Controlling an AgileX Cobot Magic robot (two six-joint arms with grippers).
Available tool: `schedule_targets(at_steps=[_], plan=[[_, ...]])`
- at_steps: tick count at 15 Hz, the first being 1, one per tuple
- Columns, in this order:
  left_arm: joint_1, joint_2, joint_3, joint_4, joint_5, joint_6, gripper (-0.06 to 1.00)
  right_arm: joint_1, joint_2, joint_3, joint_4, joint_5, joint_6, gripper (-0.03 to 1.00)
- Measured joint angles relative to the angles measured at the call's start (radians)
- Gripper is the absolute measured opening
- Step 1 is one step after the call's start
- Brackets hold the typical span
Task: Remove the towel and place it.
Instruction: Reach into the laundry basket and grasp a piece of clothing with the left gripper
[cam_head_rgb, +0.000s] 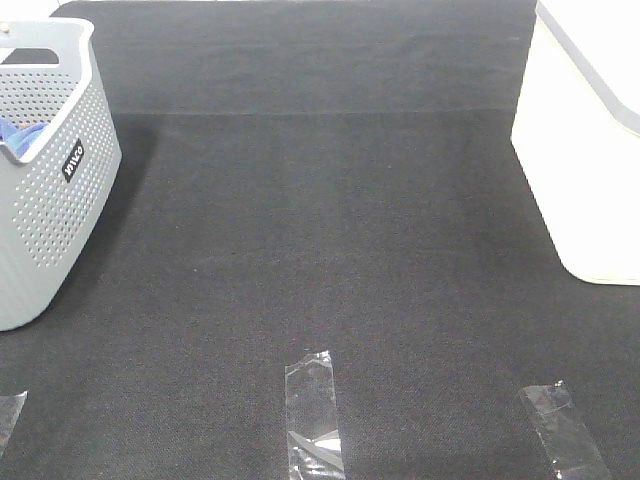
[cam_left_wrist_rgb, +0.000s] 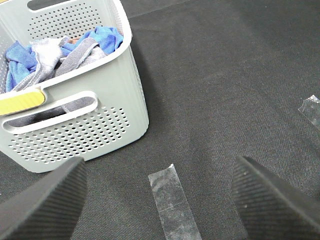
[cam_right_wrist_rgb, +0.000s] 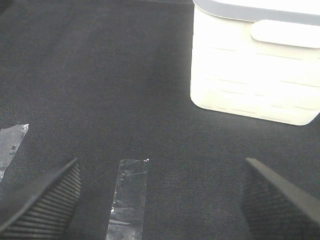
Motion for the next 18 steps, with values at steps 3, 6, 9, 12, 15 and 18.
schedule_targets(at_steps=[3, 6, 9, 12, 15, 18], plan=[[0.0, 0.0, 0.0, 0.0, 0.0, 0.0, 0.76, 0.0, 0.0, 0.0, 0.0, 0.0, 0.0, 0.8], [0.0, 0.0, 0.0, 0.0, 0.0, 0.0, 0.76, 0.0, 0.0, 0.0, 0.0, 0.0, 0.0, 0.8], [0.0, 0.0, 0.0, 0.0, 0.0, 0.0, 0.76, 0.0, 0.0, 0.0, 0.0, 0.0, 0.0, 0.8], [0.0, 0.0, 0.0, 0.0, 0.0, 0.0, 0.76, 0.0, 0.0, 0.0, 0.0, 0.0, 0.0, 0.8], [0.0, 0.0, 0.0, 0.0, 0.0, 0.0, 0.76, 0.0, 0.0, 0.0, 0.0, 0.0, 0.0, 0.8], [0.0, 0.0, 0.0, 0.0, 0.0, 0.0, 0.76, 0.0, 0.0, 0.0, 0.0, 0.0, 0.0, 0.8]])
